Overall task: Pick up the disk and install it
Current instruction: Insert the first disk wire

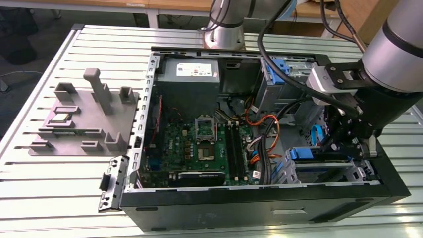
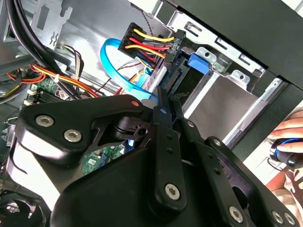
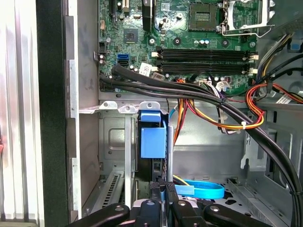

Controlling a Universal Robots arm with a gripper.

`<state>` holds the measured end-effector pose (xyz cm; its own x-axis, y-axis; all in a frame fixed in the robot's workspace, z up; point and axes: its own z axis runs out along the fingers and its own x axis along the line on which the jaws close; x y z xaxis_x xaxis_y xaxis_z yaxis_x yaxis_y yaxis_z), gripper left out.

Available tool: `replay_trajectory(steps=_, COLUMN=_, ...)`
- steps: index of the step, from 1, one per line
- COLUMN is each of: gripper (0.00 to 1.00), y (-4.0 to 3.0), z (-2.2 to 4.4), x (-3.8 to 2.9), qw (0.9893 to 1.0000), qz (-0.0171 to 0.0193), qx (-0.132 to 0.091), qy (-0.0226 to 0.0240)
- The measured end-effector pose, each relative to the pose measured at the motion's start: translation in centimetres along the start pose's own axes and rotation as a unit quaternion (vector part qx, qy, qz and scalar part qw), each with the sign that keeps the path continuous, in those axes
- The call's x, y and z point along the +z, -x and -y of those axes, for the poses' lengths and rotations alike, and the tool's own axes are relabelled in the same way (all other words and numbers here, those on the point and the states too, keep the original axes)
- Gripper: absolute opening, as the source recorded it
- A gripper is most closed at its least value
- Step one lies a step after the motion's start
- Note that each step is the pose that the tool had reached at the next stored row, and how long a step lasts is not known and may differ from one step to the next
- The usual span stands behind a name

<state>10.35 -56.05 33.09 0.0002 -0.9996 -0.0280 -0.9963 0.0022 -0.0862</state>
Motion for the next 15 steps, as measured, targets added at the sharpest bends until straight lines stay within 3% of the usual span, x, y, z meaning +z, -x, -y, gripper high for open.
replay_trajectory(steps=15, gripper=0.16, y=0.00, z=-0.01, x=0.08, qw=1.0000, qz=-0.0001, qx=0.000, qy=0.0000)
